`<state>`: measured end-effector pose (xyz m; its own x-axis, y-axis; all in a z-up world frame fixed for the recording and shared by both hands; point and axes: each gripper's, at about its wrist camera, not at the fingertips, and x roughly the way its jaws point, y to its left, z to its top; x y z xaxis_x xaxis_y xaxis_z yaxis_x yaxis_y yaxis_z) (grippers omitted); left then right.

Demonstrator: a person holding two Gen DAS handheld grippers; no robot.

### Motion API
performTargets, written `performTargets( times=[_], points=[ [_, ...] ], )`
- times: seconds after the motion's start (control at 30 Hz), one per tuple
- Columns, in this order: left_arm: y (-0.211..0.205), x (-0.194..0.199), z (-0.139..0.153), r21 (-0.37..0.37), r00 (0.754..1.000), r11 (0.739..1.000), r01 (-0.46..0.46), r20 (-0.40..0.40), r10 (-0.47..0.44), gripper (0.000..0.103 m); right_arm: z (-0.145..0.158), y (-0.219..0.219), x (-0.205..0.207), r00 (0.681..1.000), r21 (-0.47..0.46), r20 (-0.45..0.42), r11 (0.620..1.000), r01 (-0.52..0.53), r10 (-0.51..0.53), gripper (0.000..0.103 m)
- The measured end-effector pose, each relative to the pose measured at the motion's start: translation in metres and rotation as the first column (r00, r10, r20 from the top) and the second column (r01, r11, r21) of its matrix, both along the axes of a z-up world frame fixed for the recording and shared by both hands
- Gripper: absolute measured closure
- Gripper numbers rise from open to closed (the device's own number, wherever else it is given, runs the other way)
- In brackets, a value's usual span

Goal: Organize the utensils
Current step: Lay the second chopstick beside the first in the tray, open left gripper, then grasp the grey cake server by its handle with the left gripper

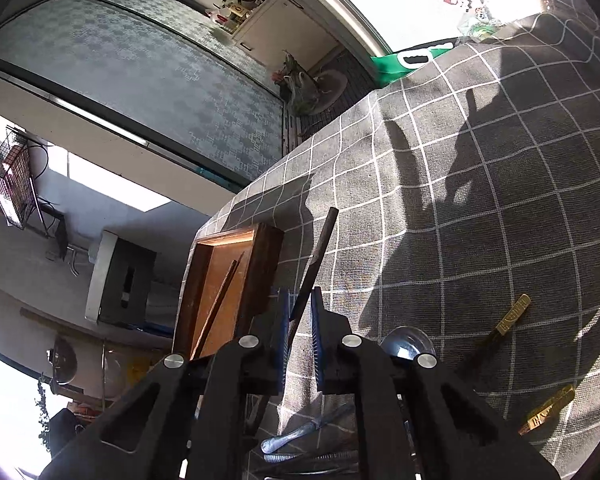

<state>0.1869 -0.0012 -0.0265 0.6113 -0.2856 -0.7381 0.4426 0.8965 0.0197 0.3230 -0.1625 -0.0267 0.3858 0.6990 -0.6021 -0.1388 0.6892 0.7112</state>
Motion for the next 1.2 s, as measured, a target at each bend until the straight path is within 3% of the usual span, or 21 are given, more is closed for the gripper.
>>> performTargets(
  times=[0.13,0.27,0.37,0.5,0.63,0.77,0.87,0.93,1.1,1.17,1.2],
  points=[
    [0.02,-0.009,0.014,-0.002,0.999,1.0,-0.029,0.039,0.029,0.096,0.015,0.024,-0.001,0.999,0.017,0.031,0.999,-0.032,0.032,0.093],
    [0.043,-0.015,0.026,0.088,0.992,0.994,-0.064,0.112,0.054,0.096,0.036,0.06,-0.001,0.992,0.028,0.099,0.996,-0.079,0.076,0.093],
    [0.066,-0.011,0.024,0.098,0.99,0.99,-0.104,0.101,0.094,0.096,0.045,0.09,-0.002,0.985,-0.01,0.129,0.994,-0.112,0.113,0.093],
    [0.094,-0.008,0.012,0.07,0.987,0.986,-0.149,0.062,0.145,0.096,0.03,0.12,0.004,0.986,-0.057,0.095,0.989,-0.133,0.138,0.094],
    [0.105,0.001,-0.003,0.123,0.981,0.974,-0.189,0.053,0.184,0.095,0.01,0.138,0.013,0.99,-0.097,0.062,0.988,-0.117,0.123,0.092],
    [0.116,0.006,-0.009,0.126,0.977,0.969,-0.211,0.016,0.211,0.095,-0.007,0.153,0.018,0.99,-0.114,0.015,0.984,-0.134,0.137,0.09],
    [0.123,0.009,-0.017,0.136,0.973,0.964,-0.23,-0.002,0.232,0.096,-0.009,0.154,0.016,0.99,-0.116,0.016,0.983,-0.139,0.142,0.076],
    [0.129,0.01,-0.017,0.121,0.971,0.964,-0.239,-0.004,0.241,0.096,-0.003,0.147,0.011,0.99,-0.1,0.036,0.986,-0.13,0.134,0.057],
    [0.133,0.013,-0.017,0.129,0.97,0.962,-0.24,-0.001,0.242,0.096,0.022,0.117,-0.004,0.985,-0.091,0.119,0.989,-0.113,0.123,0.048],
    [0.133,0.013,-0.015,0.136,0.967,0.958,-0.253,0.012,0.253,0.091,0.031,0.099,-0.009,0.983,-0.096,0.135,0.989,-0.113,0.125,0.046],
    [0.134,0.011,-0.014,0.135,0.965,0.956,-0.26,0.019,0.26,0.083,0.034,0.089,-0.013,0.981,-0.106,0.144,0.988,-0.112,0.126,0.042]
  ],
)
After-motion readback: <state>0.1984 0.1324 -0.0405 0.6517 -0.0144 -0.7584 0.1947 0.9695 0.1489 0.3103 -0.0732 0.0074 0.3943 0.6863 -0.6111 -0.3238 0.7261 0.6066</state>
